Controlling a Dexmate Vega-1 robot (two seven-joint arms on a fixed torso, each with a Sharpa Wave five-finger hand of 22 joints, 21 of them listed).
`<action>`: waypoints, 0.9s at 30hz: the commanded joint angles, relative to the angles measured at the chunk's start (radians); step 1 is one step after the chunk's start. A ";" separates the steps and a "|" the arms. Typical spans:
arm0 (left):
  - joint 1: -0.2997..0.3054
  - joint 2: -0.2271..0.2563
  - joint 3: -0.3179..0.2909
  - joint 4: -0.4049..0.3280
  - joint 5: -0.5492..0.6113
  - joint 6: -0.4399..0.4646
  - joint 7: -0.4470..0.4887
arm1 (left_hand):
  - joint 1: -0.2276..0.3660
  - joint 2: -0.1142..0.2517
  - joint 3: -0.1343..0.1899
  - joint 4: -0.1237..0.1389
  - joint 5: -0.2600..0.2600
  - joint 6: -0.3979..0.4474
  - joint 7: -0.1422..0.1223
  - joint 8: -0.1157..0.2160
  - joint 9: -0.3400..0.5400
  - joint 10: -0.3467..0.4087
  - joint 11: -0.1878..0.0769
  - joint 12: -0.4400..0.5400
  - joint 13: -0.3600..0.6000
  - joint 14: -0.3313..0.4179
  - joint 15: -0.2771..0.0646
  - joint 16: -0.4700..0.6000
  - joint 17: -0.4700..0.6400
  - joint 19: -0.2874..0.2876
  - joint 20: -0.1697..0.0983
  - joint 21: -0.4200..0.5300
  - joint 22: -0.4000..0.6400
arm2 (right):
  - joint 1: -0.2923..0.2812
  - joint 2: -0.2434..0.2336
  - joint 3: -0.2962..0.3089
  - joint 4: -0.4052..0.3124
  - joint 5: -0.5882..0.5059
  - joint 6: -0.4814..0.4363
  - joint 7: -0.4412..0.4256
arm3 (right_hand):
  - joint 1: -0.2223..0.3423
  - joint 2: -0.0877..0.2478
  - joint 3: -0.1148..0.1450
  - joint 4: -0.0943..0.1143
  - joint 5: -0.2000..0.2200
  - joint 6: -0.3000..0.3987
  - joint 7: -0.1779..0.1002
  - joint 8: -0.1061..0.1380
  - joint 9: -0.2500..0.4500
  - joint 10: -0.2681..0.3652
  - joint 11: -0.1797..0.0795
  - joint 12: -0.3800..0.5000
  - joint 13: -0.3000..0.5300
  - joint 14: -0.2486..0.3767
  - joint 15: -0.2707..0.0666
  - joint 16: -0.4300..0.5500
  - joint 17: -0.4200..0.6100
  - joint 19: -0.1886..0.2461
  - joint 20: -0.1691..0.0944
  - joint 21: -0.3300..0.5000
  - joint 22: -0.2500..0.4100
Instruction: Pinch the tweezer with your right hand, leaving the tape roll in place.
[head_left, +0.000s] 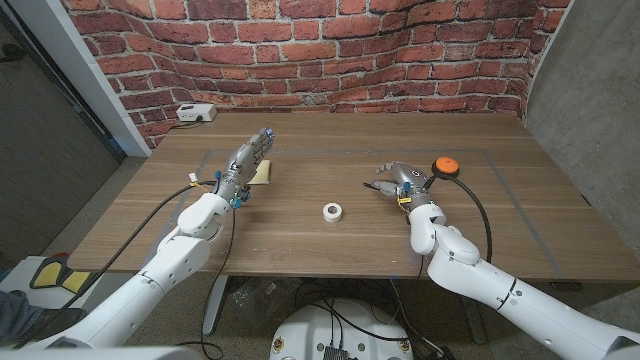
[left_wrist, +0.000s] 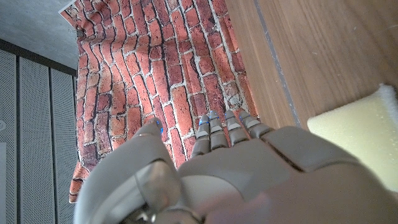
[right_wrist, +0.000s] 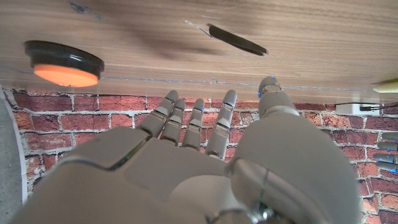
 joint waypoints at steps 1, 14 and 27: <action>0.017 0.007 -0.012 -0.011 -0.010 0.005 0.011 | 0.011 -0.002 0.015 0.000 0.003 0.009 -0.006 0.000 0.001 0.002 -0.002 0.001 0.006 -0.001 -0.006 -0.002 0.003 -0.012 -0.002 -0.001 0.001 | 0.033 0.050 -0.085 0.046 -0.068 -0.110 -0.061 | -0.002 -0.007 -0.008 0.004 -0.002 0.011 -0.006 0.001 0.004 0.004 0.002 0.003 0.005 0.013 0.002 0.008 0.002 0.013 0.008 0.002 0.005; 0.011 0.009 -0.013 -0.003 -0.014 0.008 0.003 | 0.016 -0.005 0.030 0.000 0.001 0.009 -0.007 -0.001 0.001 0.000 -0.004 -0.001 0.006 -0.003 -0.005 -0.003 0.003 -0.014 -0.001 -0.001 0.002 | 0.064 0.101 -0.145 0.108 -0.110 -0.181 -0.114 | -0.015 -0.024 -0.023 0.007 -0.001 0.045 -0.015 0.006 0.004 0.042 -0.010 0.015 0.005 0.065 -0.012 0.018 0.003 0.059 0.010 0.015 0.006; 0.006 0.004 -0.012 0.012 -0.021 0.008 -0.005 | 0.020 -0.007 0.042 0.001 -0.001 0.009 -0.006 -0.002 0.001 0.002 -0.006 -0.001 0.006 -0.002 -0.006 -0.002 0.003 -0.016 0.001 -0.001 0.002 | 0.095 0.135 -0.179 0.166 -0.109 -0.183 -0.151 | -0.015 -0.030 -0.027 0.006 0.003 0.077 -0.020 0.013 0.005 0.065 -0.018 0.022 0.005 0.099 -0.029 0.021 0.003 0.087 0.000 0.022 0.006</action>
